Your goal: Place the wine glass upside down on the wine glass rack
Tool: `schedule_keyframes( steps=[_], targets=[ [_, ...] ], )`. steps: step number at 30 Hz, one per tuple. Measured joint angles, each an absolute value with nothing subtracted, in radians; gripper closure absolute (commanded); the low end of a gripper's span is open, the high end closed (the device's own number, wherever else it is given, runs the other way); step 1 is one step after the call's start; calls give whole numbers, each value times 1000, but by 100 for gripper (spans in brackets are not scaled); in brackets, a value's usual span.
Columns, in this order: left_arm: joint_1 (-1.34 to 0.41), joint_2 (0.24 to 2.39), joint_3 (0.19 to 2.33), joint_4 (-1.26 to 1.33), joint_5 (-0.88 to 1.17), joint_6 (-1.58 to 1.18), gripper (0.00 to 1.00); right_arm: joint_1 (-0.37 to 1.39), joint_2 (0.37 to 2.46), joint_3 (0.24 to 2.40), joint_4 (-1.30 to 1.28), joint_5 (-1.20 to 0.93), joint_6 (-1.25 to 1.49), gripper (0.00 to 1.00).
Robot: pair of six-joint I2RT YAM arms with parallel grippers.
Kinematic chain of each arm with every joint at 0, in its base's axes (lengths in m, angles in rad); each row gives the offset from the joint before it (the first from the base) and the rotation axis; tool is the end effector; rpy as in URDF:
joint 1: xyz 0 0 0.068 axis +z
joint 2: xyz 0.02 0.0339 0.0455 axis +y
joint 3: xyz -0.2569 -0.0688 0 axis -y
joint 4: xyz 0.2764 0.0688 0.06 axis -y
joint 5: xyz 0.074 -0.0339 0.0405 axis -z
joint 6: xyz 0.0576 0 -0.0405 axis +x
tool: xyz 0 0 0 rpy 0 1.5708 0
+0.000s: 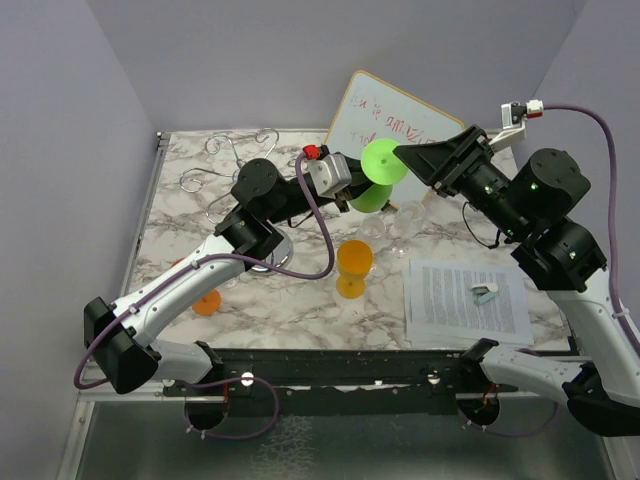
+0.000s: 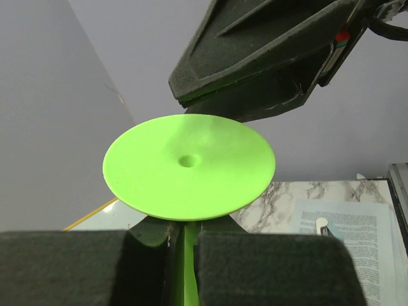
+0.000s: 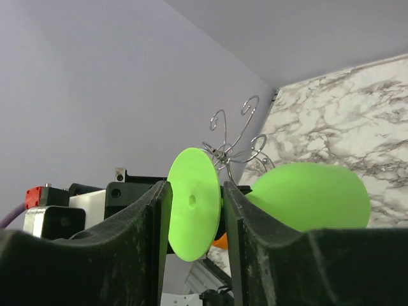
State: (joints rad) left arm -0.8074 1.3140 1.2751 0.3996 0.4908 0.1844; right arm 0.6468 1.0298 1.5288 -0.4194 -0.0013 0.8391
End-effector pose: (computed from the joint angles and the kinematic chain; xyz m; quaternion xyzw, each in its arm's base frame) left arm 0.2224 -0.2717 0.4552 0.4383 0.3902 -0.3761 0.7171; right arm 0.1858 0.1404 0.5291 0.0647 0.6753 0.4973 0.5408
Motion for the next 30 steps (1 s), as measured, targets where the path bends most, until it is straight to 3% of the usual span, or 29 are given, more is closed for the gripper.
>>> schedule_keyframes(
  steps=[6, 8, 11, 12, 14, 16, 17, 20, 30],
  targets=[
    [-807, 1312, 1275, 397, 503, 196, 100, 647, 1026, 1491, -401, -33, 878, 64],
    [-807, 1312, 1275, 394, 509, 196, 100, 647, 1028, 1483, -395, -47, 891, 74],
    [-807, 1311, 1275, 393, 514, 195, 100, 647, 1026, 1467, -381, -58, 908, 96],
    [-807, 1310, 1275, 393, 514, 194, 97, 647, 1026, 1461, -371, -61, 922, 99],
    [-806, 1309, 1275, 400, 514, 186, 79, 647, 1023, 1453, -350, -62, 948, 99],
    [-807, 1304, 1275, 410, 506, 175, 50, 647, 1016, 1441, -325, -62, 971, 99],
    [-807, 1298, 1273, 411, 504, 175, 41, 647, 1012, 1434, -312, -61, 978, 99],
    [-807, 1266, 1242, 393, 453, 150, 22, 649, 999, 1413, -269, -33, 968, 99],
    [-807, 1085, 1258, 115, 130, 41, 14, 648, 1126, 1407, -151, 103, 901, 99]
  ],
)
